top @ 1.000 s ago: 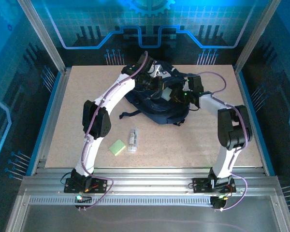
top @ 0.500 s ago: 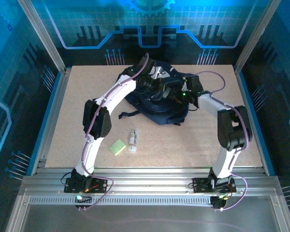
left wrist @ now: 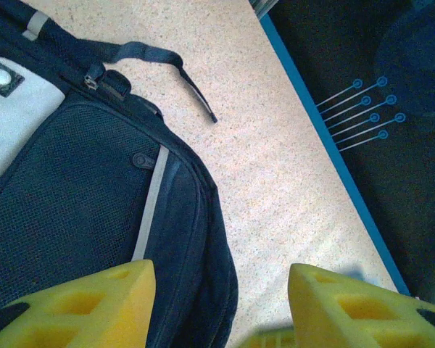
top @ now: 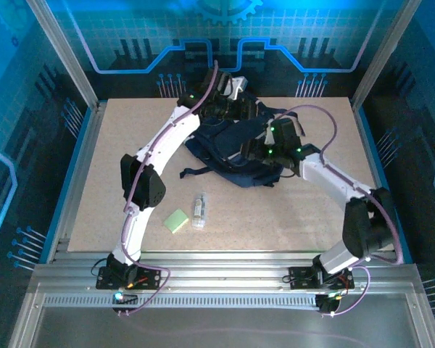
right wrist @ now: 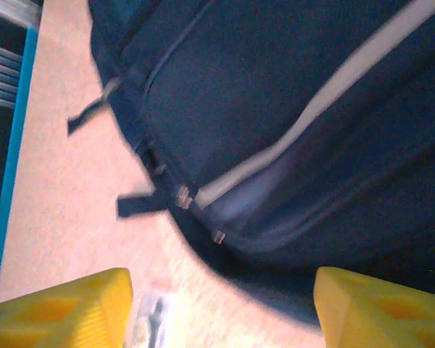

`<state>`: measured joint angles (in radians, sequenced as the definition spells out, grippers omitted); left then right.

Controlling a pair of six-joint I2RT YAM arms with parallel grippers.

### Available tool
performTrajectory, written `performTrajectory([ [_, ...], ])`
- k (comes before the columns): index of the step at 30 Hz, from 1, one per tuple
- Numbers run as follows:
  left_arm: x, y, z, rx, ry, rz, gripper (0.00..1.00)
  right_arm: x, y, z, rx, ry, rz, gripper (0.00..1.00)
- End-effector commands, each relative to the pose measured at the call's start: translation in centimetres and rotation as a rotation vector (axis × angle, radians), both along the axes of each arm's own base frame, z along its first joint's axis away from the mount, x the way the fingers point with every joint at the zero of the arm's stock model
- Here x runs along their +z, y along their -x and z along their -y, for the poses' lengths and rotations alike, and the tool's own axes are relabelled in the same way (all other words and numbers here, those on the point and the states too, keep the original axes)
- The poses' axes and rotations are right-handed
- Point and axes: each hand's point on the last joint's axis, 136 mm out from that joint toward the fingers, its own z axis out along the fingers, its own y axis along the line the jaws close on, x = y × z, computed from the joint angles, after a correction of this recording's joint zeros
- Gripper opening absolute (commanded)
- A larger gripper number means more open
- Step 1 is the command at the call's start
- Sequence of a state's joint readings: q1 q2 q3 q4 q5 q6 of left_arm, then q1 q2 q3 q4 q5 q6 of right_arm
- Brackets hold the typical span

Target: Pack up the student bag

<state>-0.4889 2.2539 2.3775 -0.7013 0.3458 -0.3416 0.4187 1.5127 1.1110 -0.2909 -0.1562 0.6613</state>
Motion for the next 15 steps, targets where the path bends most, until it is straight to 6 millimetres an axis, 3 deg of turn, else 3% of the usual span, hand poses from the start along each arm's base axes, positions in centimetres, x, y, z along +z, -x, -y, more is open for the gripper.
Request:
performTrajectory([
  [1, 0.6, 0.2, -1.3, 0.023, -0.006, 0.004, 0.52, -1.4, 4.8, -0.6, 0.024, 0.088, -0.062, 0.76],
  [5, 0.6, -0.4, -5.0, 0.122, -0.002, 0.046, 0.57, -3.0, 9.4, -3.8, 0.098, 0.138, -0.090, 0.85],
  [8, 0.4, 0.0, -9.6, 0.236, -0.008, 0.079, 0.78, -4.4, 12.0, -6.7, 0.178, 0.214, -0.088, 0.91],
  [10, -0.1, 0.6, -13.0, 0.321, -0.002, 0.093, 0.98, -5.4, 12.9, -8.0, 0.202, 0.306, -0.075, 0.94],
  [15, -1.8, 3.1, -21.0, 0.525, 0.097, 0.083, 0.99, -7.8, 13.4, -11.8, 0.249, 0.444, -0.074, 0.95],
])
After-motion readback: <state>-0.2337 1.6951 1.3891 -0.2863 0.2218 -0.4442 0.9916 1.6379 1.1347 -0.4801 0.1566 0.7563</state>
